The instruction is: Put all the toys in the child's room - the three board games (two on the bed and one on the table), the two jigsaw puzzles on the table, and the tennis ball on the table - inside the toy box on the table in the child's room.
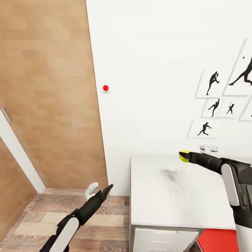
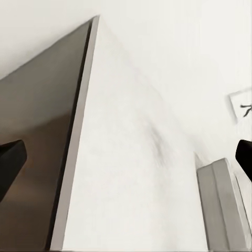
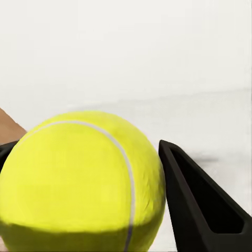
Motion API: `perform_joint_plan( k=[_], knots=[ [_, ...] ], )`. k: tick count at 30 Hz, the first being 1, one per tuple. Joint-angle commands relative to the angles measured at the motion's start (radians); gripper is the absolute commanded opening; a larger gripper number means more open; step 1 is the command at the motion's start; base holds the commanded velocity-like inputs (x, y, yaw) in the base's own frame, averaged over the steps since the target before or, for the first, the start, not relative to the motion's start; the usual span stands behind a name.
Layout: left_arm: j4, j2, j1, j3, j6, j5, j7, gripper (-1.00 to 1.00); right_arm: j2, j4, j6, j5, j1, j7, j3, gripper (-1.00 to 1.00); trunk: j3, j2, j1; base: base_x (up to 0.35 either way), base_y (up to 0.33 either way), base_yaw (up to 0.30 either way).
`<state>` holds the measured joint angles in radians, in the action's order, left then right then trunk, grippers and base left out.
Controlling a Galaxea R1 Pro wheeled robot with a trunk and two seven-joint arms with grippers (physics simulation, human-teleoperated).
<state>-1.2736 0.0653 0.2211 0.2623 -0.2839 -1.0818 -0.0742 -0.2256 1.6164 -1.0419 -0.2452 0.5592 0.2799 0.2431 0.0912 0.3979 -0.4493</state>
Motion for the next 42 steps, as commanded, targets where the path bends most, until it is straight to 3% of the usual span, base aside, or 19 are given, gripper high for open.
perform_joint_plan(
  k=[1, 5, 9, 13, 14, 24, 32, 38, 42],
  knots=[
    [-0.042, 0.005, 0.002, 0.0, -0.012, -0.008, 0.006, 1.0, -0.009, 0.0, -0.005, -0.002, 0.001, 0.004, 0.014, -1.0, 0.002, 0.002, -0.001, 0.0, 0.0, -0.279],
    [-0.194, 0.01, 0.025, -0.002, -0.072, -0.009, 0.069, 1.0, -0.05, 0.0, -0.005, -0.002, -0.004, 0.022, 0.082, -1.0, 0.001, 0.002, -0.001, 0.0, 0.0, -0.281],
    [-0.277, 0.003, 0.085, 0.004, -0.119, -0.014, 0.15, 1.0, -0.086, 0.0, -0.005, -0.002, -0.009, 0.097, 0.17, -1.0, 0.0, 0.002, -0.001, 0.0, 0.0, -0.283],
    [-0.31, -0.031, 0.143, 0.007, -0.142, -0.017, 0.198, 1.0, -0.121, 0.0, 0.005, -0.002, -0.013, 0.216, 0.249, -1.0, -0.002, 0.002, -0.001, 0.0, 0.0, -0.283],
    [-0.319, -0.05, 0.169, 0.007, -0.148, -0.018, 0.214, 1.0, -0.14, 0.0, 0.01, -0.001, -0.02, 0.271, 0.279, -1.0, -0.002, 0.002, -0.001, 0.0, 0.0, -0.284],
    [-0.319, -0.121, 0.245, 0.012, -0.178, -0.016, 0.31, 1.0, -0.177, -0.001, 0.019, 0.008, -0.039, 0.357, 0.334, -1.0, -0.002, 0.002, -0.001, 0.0, 0.0, -0.284],
    [-0.32, -0.139, 0.257, 0.012, -0.207, -0.013, 0.372, 1.0, -0.18, -0.001, 0.021, 0.011, -0.042, 0.363, 0.341, -1.0, -0.002, 0.002, -0.001, 0.0, 0.0, -0.265],
    [-0.32, -0.142, 0.261, 0.012, -0.213, -0.011, 0.396, 1.0, -0.176, -0.001, 0.021, 0.013, -0.042, 0.329, 0.336, -1.0, -0.002, 0.002, -0.001, 0.0, -0.054, -0.098],
    [-0.32, -0.142, 0.263, 0.012, -0.217, -0.009, 0.411, 1.0, -0.172, -0.001, 0.012, 0.011, -0.041, 0.226, 0.329, -1.0, -0.002, 0.002, -0.001, -0.005, -0.204, -0.028]
  ],
)
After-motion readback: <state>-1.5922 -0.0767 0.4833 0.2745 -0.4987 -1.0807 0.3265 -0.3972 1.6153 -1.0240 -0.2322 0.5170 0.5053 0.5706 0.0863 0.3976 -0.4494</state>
